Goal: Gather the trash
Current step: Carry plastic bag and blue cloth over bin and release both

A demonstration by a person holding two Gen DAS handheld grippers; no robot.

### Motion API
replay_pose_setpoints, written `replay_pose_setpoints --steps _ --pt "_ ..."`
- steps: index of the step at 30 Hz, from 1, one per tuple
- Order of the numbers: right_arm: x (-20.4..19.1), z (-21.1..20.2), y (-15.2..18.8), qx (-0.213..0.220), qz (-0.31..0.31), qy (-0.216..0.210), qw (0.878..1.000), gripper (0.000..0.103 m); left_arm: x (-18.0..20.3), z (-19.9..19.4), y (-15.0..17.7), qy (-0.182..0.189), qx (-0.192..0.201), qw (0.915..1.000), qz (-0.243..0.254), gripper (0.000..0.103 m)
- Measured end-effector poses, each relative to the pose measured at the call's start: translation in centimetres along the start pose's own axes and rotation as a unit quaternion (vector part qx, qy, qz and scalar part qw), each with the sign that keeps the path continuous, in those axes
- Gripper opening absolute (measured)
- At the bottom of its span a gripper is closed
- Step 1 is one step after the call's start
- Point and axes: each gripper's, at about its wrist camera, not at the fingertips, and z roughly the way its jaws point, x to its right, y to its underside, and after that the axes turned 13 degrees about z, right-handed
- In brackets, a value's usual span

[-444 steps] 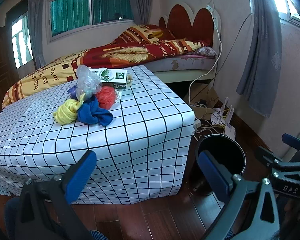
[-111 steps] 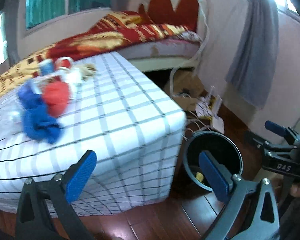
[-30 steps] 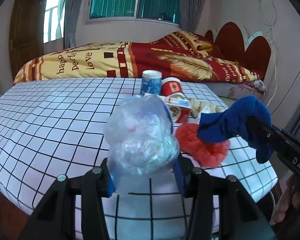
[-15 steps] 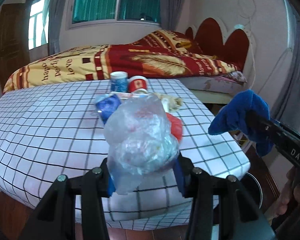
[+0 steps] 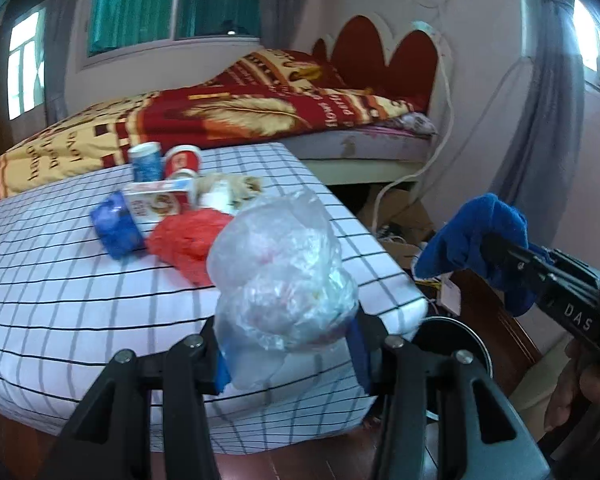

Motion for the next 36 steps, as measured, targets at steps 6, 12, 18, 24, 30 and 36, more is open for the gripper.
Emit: replay_pose_setpoints --steps 6,12,18,24,30,36 --pt "3.8 -1.3 0.9 -0.009 0.02 0.03 0.999 0.026 3.1 0.7 -0.7 0.027 -0.002 0.9994 0.021 0.048" --pt "7.1 -2.4 2.0 -0.017 0.041 0.059 0.997 0.026 6.2 1.7 -1.2 0.053 -0.009 0.9977 0.04 0.048" --pt "10.2 -2.8 3.2 -0.032 0.057 0.089 0.994 0.026 9.4 2.8 -1.2 0.083 -0.017 0.9946 0.059 0.048" --pt "13.1 -3.3 5.0 -0.052 0.069 0.115 0.99 0.026 12.2 4.0 -0.8 0.107 -0.03 0.991 0.074 0.048" --pt "15.2 -2.9 6.7 -0.079 0.079 0.128 0.985 0.026 14.9 5.9 0.1 0.138 -0.057 0.9841 0.096 0.048" --pt "17.5 -1.7 8.7 -0.112 0.092 0.14 0.979 0.026 17.3 8.5 1.2 0.169 -0.088 0.975 0.114 0.048"
